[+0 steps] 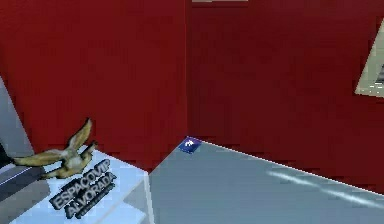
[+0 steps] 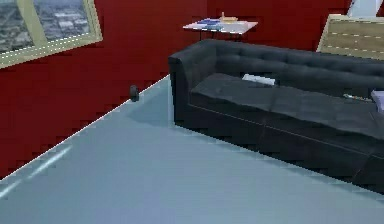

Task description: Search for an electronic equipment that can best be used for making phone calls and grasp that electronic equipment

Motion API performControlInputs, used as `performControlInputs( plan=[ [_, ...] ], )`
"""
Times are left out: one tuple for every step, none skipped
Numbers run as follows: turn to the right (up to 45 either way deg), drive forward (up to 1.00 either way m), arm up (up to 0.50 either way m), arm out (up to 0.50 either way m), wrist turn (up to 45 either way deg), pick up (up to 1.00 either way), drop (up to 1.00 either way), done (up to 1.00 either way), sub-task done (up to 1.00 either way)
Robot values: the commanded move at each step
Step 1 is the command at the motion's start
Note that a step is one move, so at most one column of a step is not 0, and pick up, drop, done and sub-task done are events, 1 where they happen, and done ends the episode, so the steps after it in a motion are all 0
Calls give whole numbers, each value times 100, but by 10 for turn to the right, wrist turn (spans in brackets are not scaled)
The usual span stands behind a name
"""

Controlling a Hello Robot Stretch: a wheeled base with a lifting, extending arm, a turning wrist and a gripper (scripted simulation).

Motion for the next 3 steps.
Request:
performControlInputs(
  plan=[
    [270, 0, 0, 0, 0, 0, 0, 0, 0],
    [0, 75, 0, 0, 0, 0, 0, 0, 0],
    [-450, 0, 0, 0, 0, 0, 0, 0, 0]
  ],
)
